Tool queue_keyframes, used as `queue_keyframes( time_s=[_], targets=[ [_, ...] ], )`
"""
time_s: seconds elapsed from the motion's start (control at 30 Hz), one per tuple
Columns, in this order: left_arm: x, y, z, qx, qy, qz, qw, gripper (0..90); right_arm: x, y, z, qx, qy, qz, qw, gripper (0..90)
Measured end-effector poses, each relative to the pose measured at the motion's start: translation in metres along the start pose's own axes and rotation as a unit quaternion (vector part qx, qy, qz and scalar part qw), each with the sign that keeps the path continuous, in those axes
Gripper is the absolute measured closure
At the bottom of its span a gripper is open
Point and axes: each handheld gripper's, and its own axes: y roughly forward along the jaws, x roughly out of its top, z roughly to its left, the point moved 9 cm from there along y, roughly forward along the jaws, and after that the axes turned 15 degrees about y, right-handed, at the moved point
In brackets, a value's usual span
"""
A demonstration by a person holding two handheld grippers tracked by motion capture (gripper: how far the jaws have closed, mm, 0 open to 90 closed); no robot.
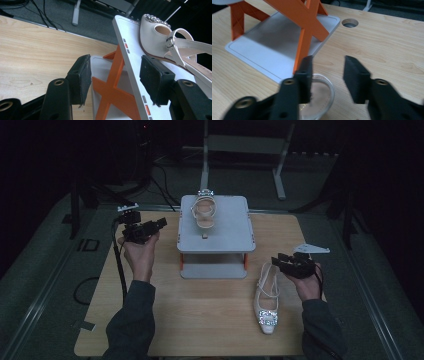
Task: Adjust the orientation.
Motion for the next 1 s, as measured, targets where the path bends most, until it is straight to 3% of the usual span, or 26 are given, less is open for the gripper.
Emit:
queue_keyframes(
  time_s=[0.13,0.27,0.53,0.63,0.73,0.83,1.0],
  targets=[
    [0.000,0.000,-0.001,0.000,-0.001,0.000,1.0000,42.9,-0.003,-0.006,-0.005,0.000,0.001,0.000,1.0000,54.3],
    [0.000,0.001,-0.002,-0.001,-0.003,-0.002,1.0000,42.9,-0.011,-0.004,-0.006,0.005,-0.018,0.024,0.9995,62.0],
    [-0.001,0.003,-0.002,-0.002,-0.002,0.002,1.0000,43.1,-0.021,0.010,-0.006,0.000,-0.041,0.055,0.9976,58.1],
    [-0.001,0.002,-0.001,-0.002,-0.001,0.002,1.0000,43.1,-0.021,0.012,-0.005,0.006,-0.046,0.064,0.9969,64.4],
    [-0.001,0.002,-0.001,-0.001,-0.001,0.001,1.0000,43.1,-0.023,0.011,-0.003,0.016,-0.050,0.071,0.9961,76.3],
    [-0.003,0.002,0.001,-0.002,-0.005,0.001,1.0000,43.2,-0.024,0.011,-0.005,0.009,-0.051,0.073,0.9960,86.2],
    [-0.010,0.005,0.005,0.000,-0.005,0.005,1.0000,43.7,-0.017,0.008,-0.007,-0.002,-0.048,0.056,0.9973,88.3]
  ],
)
